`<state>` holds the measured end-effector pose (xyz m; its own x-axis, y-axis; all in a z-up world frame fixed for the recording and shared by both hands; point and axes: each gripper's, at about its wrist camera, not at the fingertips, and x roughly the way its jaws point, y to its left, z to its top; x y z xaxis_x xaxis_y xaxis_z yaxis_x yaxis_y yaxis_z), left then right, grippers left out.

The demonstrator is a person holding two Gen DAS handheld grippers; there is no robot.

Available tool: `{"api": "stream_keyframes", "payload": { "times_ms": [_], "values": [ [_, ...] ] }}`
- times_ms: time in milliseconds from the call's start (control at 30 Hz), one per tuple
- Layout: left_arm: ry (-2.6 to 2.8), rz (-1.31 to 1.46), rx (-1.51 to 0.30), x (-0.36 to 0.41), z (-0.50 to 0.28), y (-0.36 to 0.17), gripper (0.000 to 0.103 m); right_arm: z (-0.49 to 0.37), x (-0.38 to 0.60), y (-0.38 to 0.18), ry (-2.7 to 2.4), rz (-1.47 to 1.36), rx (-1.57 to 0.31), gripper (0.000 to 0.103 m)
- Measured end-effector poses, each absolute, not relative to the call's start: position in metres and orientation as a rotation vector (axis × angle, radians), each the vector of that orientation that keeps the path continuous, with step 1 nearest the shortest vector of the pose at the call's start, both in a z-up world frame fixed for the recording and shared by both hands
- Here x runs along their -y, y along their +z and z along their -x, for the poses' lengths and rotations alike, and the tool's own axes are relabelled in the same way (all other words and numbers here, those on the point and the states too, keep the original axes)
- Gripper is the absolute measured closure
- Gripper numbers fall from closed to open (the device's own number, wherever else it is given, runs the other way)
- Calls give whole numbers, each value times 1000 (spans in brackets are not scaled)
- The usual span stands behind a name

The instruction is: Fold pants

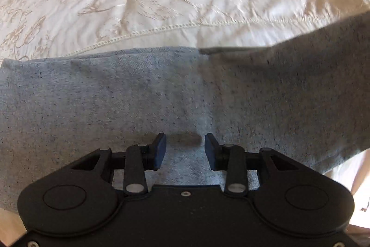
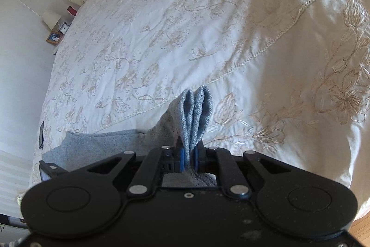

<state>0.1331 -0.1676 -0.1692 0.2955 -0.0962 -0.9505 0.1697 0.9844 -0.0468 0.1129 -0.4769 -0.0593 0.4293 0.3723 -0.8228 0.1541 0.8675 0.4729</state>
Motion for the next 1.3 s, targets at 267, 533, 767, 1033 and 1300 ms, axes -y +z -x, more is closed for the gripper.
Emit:
{"api": "stream_keyframes", "payload": {
  "times_ms": [267,533,767,1033,1300],
  "values": [
    [-223,38,-1225,57,-129,-145,58,-118,345,8,202,-572,-1062,93],
    [-150,32,-1244,-60,-129,-152,58,-136,151,-46,269,-503,-1036,86],
    [-154,29,-1257,-110,-132,-149,58,-133,84,-113,302,-389,-1179,76],
    [-283,151,-1284,-92,-158,-163,53,-101,176,-120,3,-311,-1159,71],
    [-275,140,-1405,-41,-171,-204,25,-57,251,-112,-185,-329,-1092,71]
  ]
}}
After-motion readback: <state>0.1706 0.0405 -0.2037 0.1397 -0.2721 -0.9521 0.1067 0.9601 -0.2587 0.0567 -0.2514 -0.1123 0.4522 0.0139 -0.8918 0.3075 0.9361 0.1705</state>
